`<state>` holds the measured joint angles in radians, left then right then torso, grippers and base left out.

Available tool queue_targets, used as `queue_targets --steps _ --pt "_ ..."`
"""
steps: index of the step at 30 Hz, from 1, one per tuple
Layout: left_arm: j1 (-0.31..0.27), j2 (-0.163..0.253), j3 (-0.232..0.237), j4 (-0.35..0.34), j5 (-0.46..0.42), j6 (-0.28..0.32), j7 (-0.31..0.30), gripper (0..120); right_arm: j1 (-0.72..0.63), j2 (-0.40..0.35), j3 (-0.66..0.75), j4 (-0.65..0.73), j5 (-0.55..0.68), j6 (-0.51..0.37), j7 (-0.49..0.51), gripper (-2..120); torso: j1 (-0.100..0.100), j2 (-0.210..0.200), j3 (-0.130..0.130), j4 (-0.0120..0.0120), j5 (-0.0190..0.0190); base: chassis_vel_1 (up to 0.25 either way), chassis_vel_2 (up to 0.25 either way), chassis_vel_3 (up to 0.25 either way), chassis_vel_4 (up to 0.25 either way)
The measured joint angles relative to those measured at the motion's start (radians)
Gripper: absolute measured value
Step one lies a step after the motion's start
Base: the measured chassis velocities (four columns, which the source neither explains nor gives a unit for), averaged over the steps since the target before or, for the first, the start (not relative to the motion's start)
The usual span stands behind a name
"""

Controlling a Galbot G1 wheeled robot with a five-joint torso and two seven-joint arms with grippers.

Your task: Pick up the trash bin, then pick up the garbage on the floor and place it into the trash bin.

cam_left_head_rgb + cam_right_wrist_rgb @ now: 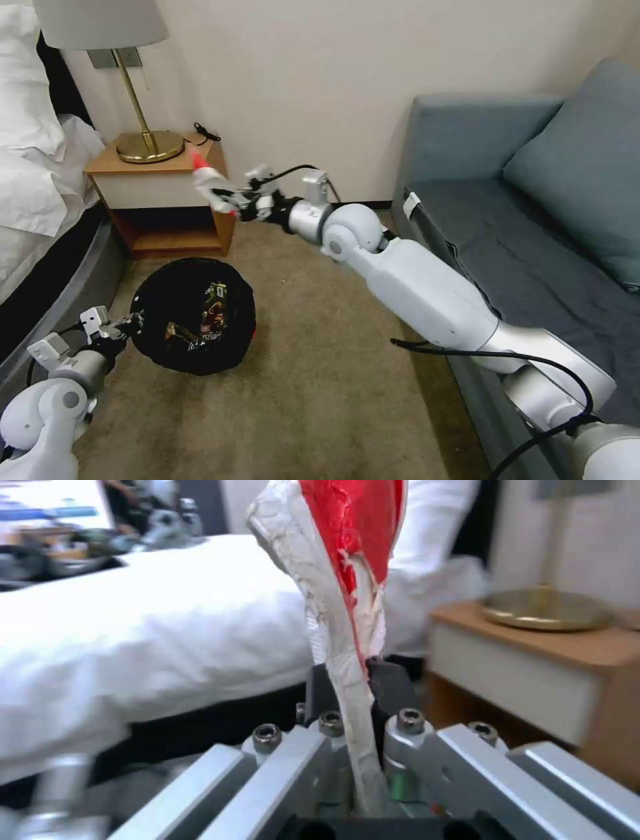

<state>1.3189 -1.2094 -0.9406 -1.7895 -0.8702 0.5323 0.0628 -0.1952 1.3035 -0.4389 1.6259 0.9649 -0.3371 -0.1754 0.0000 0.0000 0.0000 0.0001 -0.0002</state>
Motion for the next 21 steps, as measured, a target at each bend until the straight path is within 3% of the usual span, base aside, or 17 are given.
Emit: queue_targets --steps 10,21 --pt "-0.001 -0.017 0.015 -0.028 0.006 0.006 -0.001 4 -0.099 0.003 -0.123 0.112 0.006 -0.012 0.023 0 0.0 0.0 0.0 -0.0002 0.0 0.0 0.0 0.0 0.0" --pt "0.018 -0.023 0.008 -0.036 0.003 0.009 0.001 4 -0.206 0.015 -0.145 0.067 -0.103 -0.008 0.005 0 0.0 0.0 0.0 -0.0002 0.0002 0.0 0.0 0.0 0.0"
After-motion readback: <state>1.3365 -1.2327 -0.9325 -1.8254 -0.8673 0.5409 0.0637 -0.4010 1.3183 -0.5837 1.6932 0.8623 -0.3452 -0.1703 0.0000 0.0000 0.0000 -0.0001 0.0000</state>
